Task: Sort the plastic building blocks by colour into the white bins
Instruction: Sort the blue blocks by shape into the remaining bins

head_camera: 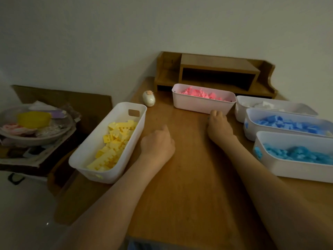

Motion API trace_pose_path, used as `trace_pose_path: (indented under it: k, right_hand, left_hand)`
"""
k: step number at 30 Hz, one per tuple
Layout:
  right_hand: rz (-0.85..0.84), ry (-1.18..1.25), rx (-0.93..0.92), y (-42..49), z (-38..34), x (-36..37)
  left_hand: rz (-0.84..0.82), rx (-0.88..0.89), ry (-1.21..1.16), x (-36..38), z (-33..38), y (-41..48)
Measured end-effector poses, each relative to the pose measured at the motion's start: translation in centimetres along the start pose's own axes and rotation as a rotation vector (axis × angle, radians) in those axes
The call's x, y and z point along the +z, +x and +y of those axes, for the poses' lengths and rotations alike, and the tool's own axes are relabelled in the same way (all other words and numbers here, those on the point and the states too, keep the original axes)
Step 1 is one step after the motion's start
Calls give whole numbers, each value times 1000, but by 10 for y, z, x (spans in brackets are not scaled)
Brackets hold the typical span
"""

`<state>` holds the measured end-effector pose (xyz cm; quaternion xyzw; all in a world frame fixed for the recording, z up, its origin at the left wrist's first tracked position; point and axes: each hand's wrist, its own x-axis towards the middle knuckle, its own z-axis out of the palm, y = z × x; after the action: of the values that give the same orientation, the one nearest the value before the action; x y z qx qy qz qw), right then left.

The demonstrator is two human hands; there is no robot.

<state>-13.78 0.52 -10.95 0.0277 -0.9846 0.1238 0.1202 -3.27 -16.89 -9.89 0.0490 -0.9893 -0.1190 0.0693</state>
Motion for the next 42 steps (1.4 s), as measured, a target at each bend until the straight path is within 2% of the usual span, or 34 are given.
trace_pose_path:
  k: [6,10,14,18,20,23,30,34,37,39,40,42]
  right_hand:
    - [-130,57,-89,-15,-13,-13]
    - [-60,177,-178,-35,-25,-41]
    - [54,231,-224,-53,-2,-90]
    - [139,246,-109,-61,70,-125]
    - [128,189,-43,-67,111,-132]
    - [-17,49,13,-80,157,-134]
    - [-144,25,15,-86,183,-141]
    - [-162,38,-6,-93,180,-146]
    - [-152,104,1,-97,169,-146]
    - [-146,156,-25,-101,162,-146]
    - [-135,179,-52,-103,158,-146]
    - [-128,215,-98,-105,149,-147]
  left_hand:
    - [-28,-8,-27,-5,2,-2]
    - [-93,-14,-180,-14,21,-4]
    - [-98,188,-452,-27,80,-15]
    - [-93,401,-624,-33,148,-26]
    - [-123,469,-614,-29,178,-24]
    - [-217,481,-608,-21,217,-16]
    - [-417,603,-301,-1,247,-8]
    - [-389,573,-491,-11,235,-12]
    - [-195,496,-660,-18,223,-15]
    - [-43,305,-783,-11,211,-11]
    - [-41,178,-813,-8,206,-10]
    - [-236,-27,-812,0,197,-8]
